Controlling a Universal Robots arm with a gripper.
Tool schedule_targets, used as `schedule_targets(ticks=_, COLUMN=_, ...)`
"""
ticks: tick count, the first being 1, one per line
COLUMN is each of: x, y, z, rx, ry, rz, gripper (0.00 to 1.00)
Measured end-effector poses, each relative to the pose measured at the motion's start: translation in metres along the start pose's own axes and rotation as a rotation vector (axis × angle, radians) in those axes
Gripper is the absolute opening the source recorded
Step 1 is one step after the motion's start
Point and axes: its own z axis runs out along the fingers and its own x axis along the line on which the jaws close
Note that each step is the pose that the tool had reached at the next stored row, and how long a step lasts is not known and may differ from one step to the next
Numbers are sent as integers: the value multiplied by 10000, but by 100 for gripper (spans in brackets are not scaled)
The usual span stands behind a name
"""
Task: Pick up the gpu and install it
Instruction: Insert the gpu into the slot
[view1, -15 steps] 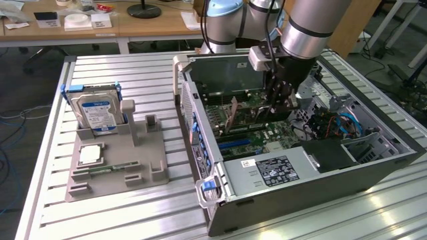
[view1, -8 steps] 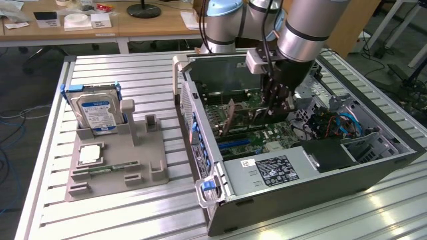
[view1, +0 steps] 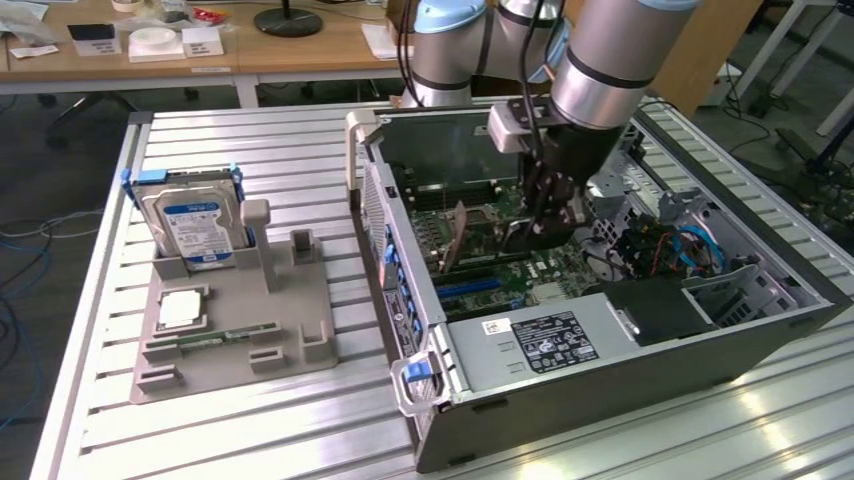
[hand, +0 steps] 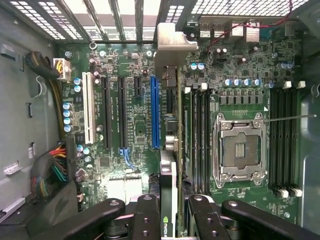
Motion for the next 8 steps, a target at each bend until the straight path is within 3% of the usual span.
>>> schedule_targets(ticks=8, x=9, y=28, z=23, rx=0, ry=-2, rz=-6, gripper=27)
